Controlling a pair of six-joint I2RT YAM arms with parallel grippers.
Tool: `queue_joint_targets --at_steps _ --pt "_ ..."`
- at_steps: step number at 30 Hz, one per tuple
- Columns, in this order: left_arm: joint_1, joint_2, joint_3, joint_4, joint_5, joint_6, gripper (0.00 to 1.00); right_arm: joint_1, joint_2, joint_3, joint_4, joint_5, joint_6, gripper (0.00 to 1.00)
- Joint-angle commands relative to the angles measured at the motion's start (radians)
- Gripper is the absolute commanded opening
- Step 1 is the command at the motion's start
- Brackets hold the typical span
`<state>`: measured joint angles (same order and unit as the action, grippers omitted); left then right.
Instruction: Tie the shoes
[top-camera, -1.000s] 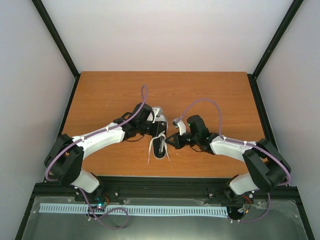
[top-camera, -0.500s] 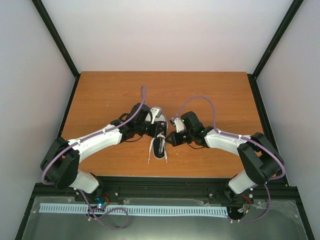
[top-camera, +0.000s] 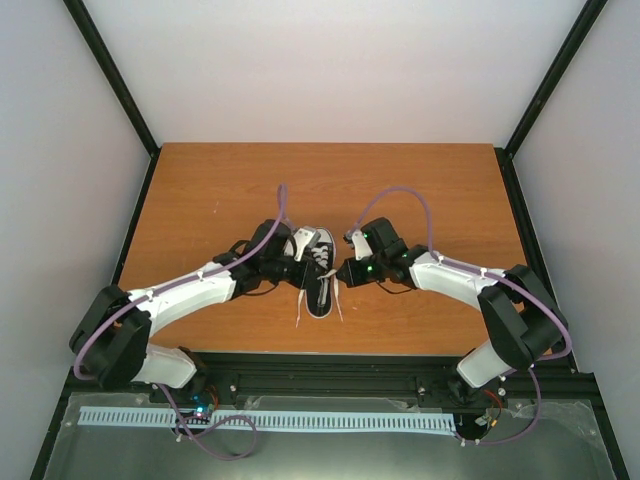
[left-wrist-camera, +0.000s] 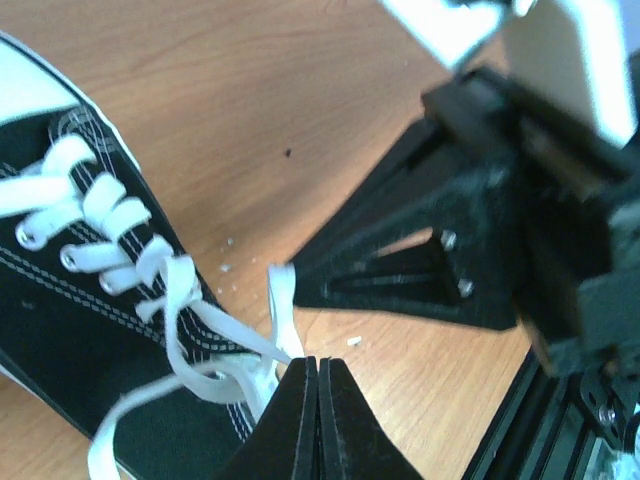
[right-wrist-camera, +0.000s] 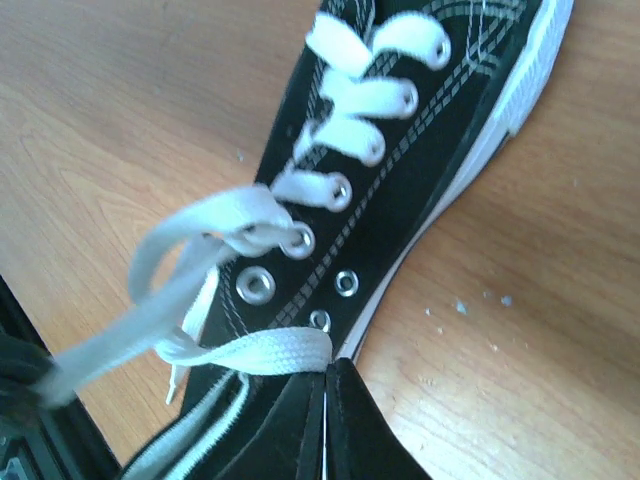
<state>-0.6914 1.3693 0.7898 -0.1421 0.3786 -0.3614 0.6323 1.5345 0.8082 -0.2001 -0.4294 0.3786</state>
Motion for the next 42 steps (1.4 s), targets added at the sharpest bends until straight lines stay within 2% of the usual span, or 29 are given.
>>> queue_joint_targets --at_steps 1,8,12,15,20,23,25,28,36,42 --pt "0.004 -0.023 -0.058 0.068 0.071 0.014 0.01 -0.005 0.003 0.049 -0.009 0.004 -0.013 0.03" --pt "0.004 -0.051 -0.177 0.101 0.055 -0.033 0.01 0.003 0.008 0.066 0.005 -0.055 -0.043 0.03" --pt "0.004 -0.087 -0.235 0.113 0.055 -0.053 0.08 0.01 0.014 0.072 0.007 -0.064 -0.055 0.03" --pt "0.004 -0.104 -0.265 0.106 0.046 -0.074 0.16 0.013 0.027 0.08 0.004 -0.065 -0.057 0.03" --pt "0.004 -0.177 -0.285 0.041 -0.021 -0.112 0.36 0.02 0.042 0.083 0.004 -0.066 -0.06 0.03" --pt "0.005 -0.23 -0.266 -0.008 -0.063 -0.141 0.47 0.021 0.042 0.079 0.0 -0.063 -0.062 0.03" --pt "0.014 -0.239 -0.232 -0.026 -0.077 -0.159 0.51 0.021 0.042 0.076 -0.002 -0.058 -0.063 0.03" --pt "0.036 -0.193 -0.176 -0.009 -0.072 -0.173 0.5 0.023 0.042 0.065 0.002 -0.056 -0.061 0.03" --pt "0.05 0.024 -0.044 0.05 -0.053 -0.176 0.36 0.024 0.03 0.05 0.014 -0.056 -0.054 0.03" --pt "0.05 0.087 -0.015 0.055 -0.093 -0.18 0.28 0.024 0.027 0.051 0.016 -0.064 -0.057 0.03"
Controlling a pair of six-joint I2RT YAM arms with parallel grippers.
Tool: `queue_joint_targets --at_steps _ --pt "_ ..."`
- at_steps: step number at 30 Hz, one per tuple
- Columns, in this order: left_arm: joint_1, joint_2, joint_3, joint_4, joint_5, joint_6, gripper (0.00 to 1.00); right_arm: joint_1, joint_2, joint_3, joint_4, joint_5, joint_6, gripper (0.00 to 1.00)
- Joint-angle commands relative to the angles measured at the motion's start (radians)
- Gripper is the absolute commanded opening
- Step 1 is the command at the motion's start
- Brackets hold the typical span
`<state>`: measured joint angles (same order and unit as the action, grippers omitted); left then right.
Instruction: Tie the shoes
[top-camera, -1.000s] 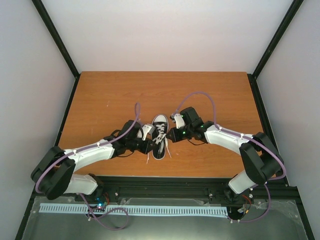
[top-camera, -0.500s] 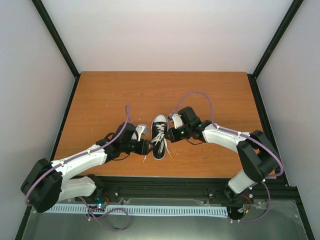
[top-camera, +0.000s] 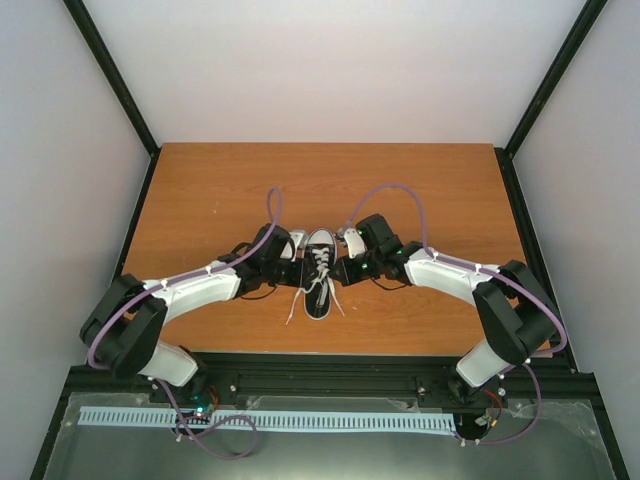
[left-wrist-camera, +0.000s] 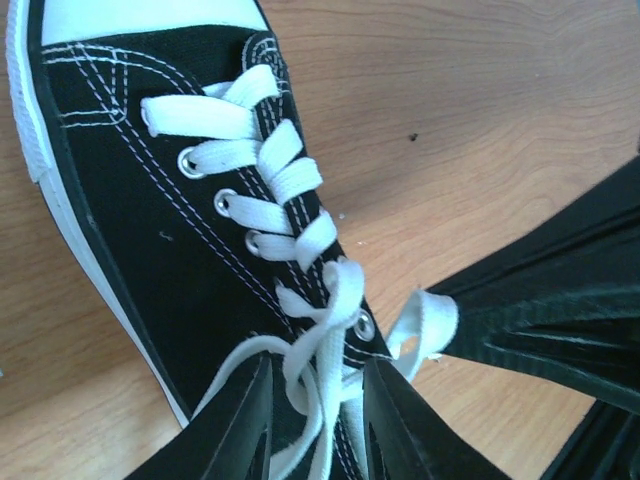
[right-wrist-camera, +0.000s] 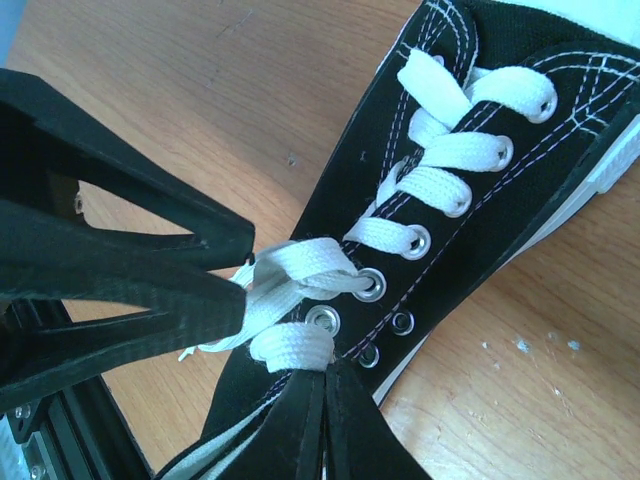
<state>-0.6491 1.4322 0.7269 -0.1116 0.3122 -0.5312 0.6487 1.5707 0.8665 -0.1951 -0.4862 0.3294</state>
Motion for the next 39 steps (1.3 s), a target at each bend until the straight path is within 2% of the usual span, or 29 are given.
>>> queue_joint_targets --at_steps 1,8,14,16,22,39 --pt "0.008 0.031 0.048 0.026 -0.029 -0.012 0.27 0.009 -0.009 -0.007 0.011 -0.007 -0.009 0.03" --pt "0.008 0.072 0.064 0.035 -0.036 -0.016 0.24 0.009 -0.003 -0.008 0.011 -0.013 -0.018 0.03" --pt "0.008 0.062 0.05 0.06 -0.063 -0.018 0.04 0.008 -0.017 -0.004 0.001 0.012 -0.016 0.03" --pt "0.008 0.046 0.035 0.076 -0.085 -0.018 0.01 0.009 -0.028 0.001 -0.003 0.033 -0.013 0.03" --pt "0.008 0.016 0.011 0.102 -0.097 -0.013 0.01 0.023 -0.023 0.043 -0.011 0.068 -0.014 0.03" --pt "0.008 0.015 -0.003 0.131 -0.086 -0.019 0.01 0.077 0.122 0.122 0.016 0.112 -0.008 0.03"
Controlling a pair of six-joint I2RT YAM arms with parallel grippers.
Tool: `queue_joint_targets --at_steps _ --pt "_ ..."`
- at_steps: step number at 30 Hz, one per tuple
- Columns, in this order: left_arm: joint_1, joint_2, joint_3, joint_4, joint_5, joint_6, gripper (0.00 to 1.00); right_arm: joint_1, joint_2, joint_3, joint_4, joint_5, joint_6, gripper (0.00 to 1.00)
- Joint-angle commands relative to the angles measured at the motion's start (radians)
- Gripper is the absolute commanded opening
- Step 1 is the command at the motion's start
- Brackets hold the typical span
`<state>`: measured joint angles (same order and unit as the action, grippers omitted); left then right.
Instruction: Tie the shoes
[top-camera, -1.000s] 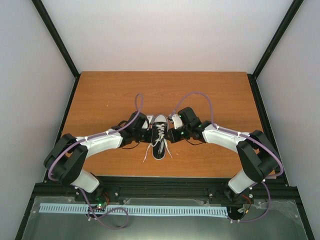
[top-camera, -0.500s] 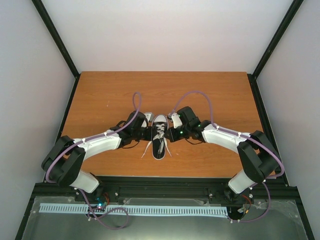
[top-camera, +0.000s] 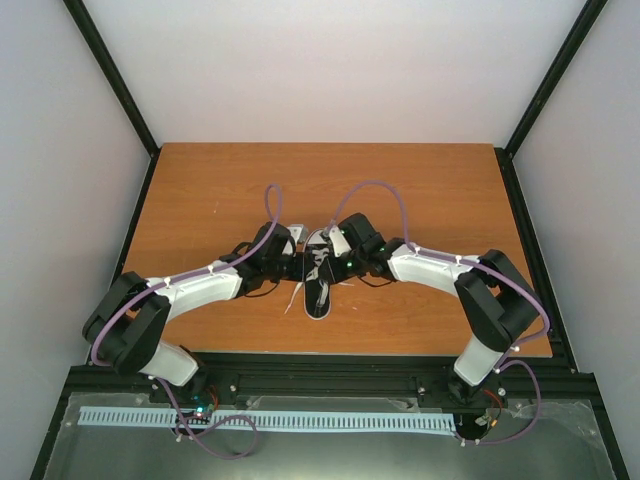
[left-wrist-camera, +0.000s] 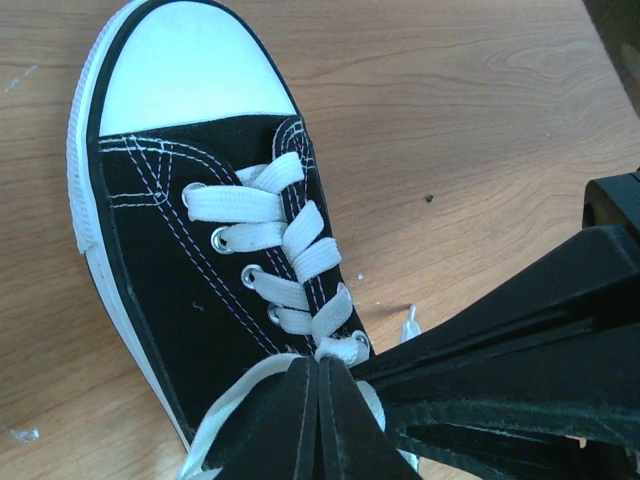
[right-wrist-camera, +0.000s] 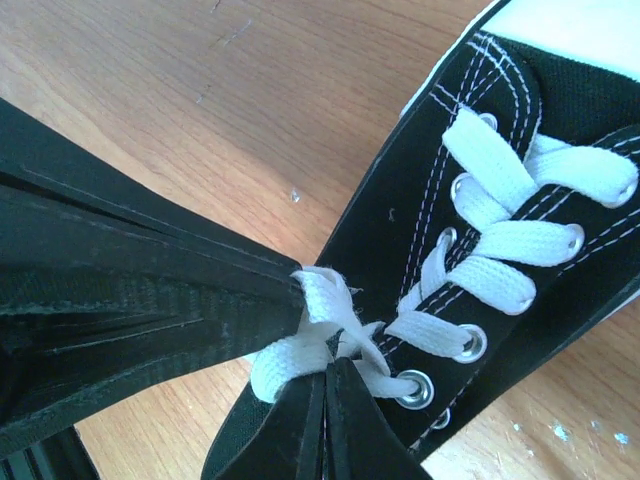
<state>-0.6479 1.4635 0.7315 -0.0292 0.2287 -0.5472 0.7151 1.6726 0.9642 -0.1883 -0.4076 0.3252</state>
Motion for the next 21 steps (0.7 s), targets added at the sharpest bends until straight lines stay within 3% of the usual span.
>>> queue_joint_targets --at_steps 1,21 --pt "0.007 -0.017 -0.013 0.058 0.002 -0.003 0.01 0.01 0.026 0.026 0.008 0.042 -0.002 0.03" --pt "0.007 -0.047 -0.089 0.163 0.03 -0.035 0.01 0.014 0.097 0.048 -0.005 0.102 0.006 0.03"
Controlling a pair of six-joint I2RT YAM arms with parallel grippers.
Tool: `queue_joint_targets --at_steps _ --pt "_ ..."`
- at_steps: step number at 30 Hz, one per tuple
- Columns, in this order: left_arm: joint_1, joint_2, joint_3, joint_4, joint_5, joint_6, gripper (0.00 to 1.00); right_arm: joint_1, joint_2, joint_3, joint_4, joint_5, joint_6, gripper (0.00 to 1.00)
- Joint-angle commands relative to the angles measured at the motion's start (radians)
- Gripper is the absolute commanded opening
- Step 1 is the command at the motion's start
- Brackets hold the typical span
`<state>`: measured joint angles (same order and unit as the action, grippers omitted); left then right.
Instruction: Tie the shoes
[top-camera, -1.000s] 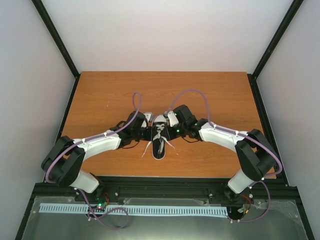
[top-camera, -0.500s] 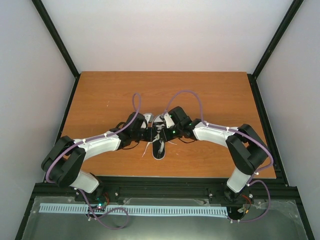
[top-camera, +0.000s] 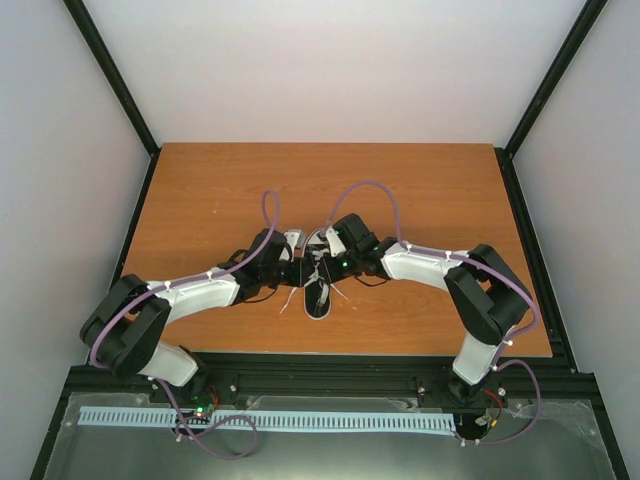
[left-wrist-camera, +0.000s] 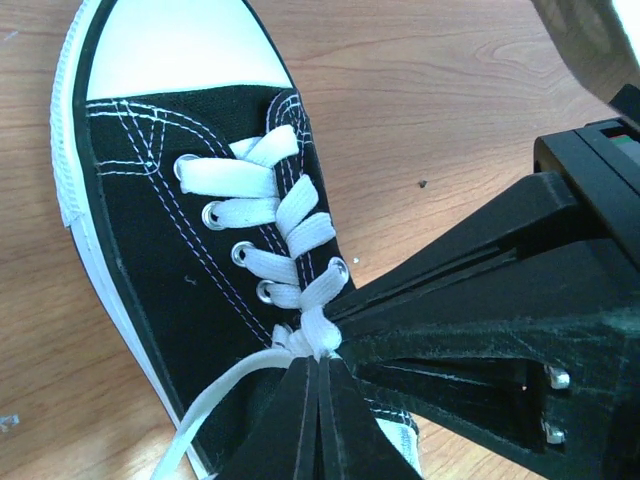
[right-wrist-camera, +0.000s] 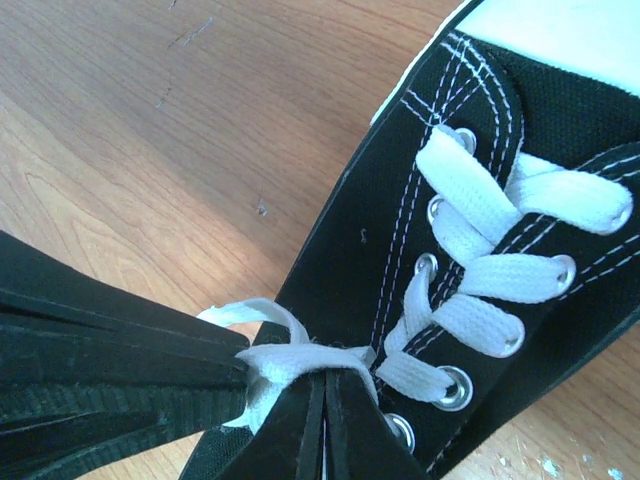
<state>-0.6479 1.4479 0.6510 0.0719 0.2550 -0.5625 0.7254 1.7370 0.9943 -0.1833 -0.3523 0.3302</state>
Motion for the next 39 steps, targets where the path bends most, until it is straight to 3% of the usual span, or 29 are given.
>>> queue_joint_targets --at_steps 1,12,20,28,34,39 --pt "0.007 -0.034 -0.011 0.065 0.002 -0.021 0.01 0.004 0.033 0.018 -0.01 0.049 0.002 0.03" --pt "0.008 -0.034 -0.055 0.146 0.096 -0.024 0.01 0.005 0.041 0.02 -0.005 0.066 0.012 0.03" --pt "0.007 -0.021 -0.05 0.082 0.118 0.015 0.01 0.005 0.02 0.01 0.003 0.073 0.02 0.03" --pt "0.014 -0.107 -0.019 -0.036 0.002 0.024 0.28 0.005 0.007 0.001 0.006 0.068 0.019 0.03" --pt "0.096 -0.083 0.017 -0.082 0.021 -0.032 0.34 0.005 0.005 -0.006 0.01 0.062 0.017 0.03" --pt "0.133 0.044 0.077 -0.113 0.091 -0.027 0.31 0.005 0.003 -0.006 0.012 0.059 0.016 0.03"
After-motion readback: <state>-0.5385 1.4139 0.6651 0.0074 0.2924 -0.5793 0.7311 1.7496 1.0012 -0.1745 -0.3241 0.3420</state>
